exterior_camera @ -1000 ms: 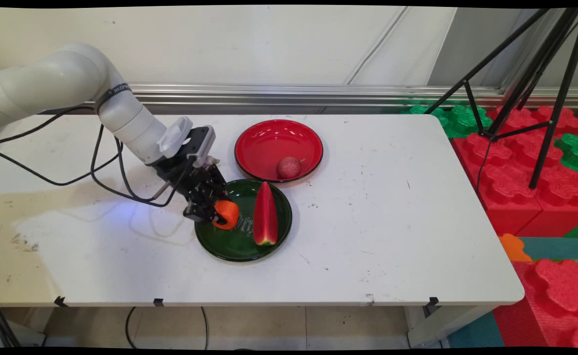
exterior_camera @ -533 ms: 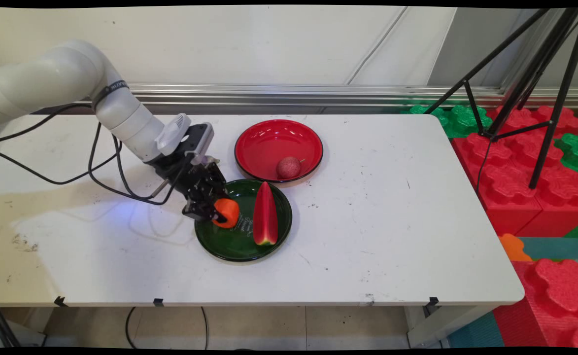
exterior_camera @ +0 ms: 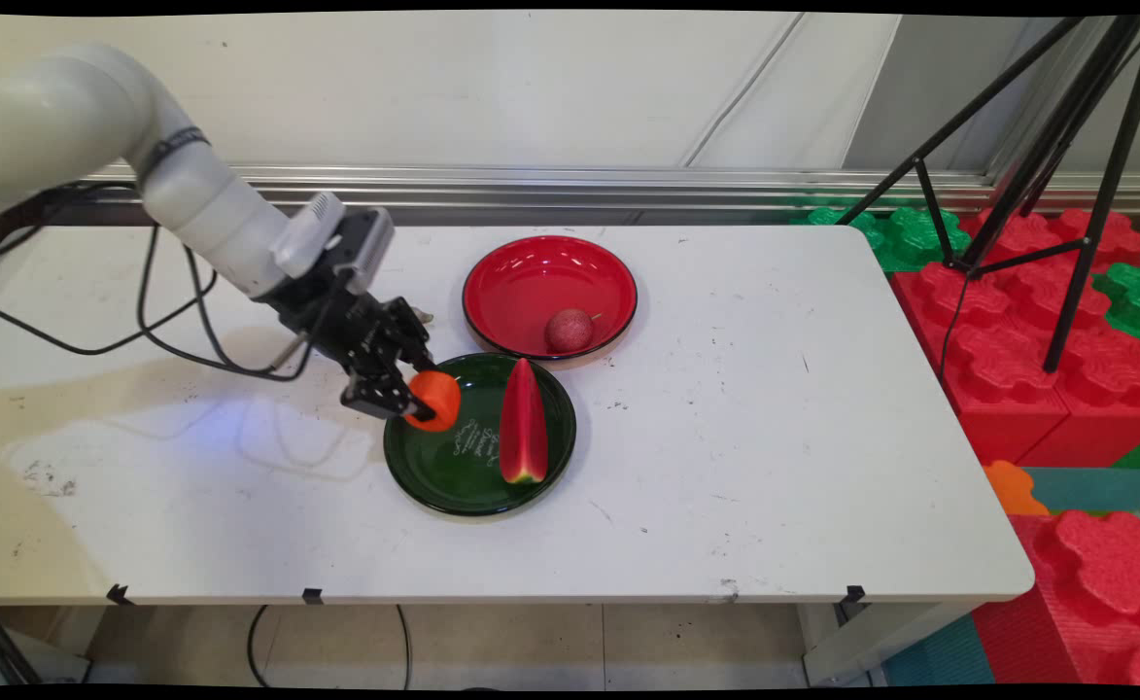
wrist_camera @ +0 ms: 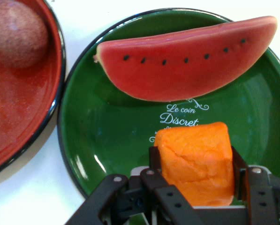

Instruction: Place the picked object on the table

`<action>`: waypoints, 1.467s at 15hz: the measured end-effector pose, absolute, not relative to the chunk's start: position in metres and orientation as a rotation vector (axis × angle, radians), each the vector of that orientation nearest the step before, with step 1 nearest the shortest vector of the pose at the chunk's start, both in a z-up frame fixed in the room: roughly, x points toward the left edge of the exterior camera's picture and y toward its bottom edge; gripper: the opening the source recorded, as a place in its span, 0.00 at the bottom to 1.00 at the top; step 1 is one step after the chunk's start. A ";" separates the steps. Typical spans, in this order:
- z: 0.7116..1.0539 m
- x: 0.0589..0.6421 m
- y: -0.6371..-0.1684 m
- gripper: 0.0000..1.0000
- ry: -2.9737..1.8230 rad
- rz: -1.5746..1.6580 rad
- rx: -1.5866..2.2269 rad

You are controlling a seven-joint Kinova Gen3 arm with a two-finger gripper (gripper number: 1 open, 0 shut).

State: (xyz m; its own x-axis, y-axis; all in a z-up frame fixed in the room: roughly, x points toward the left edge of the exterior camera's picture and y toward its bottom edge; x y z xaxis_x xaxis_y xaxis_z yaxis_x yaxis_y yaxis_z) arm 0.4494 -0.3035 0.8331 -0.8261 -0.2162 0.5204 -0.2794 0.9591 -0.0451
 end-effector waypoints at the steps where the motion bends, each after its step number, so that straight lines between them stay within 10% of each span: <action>1: 0.839 0.454 -0.300 0.00 -2.567 0.165 0.372; 22: 0.834 0.540 -0.287 0.00 -2.553 0.201 0.730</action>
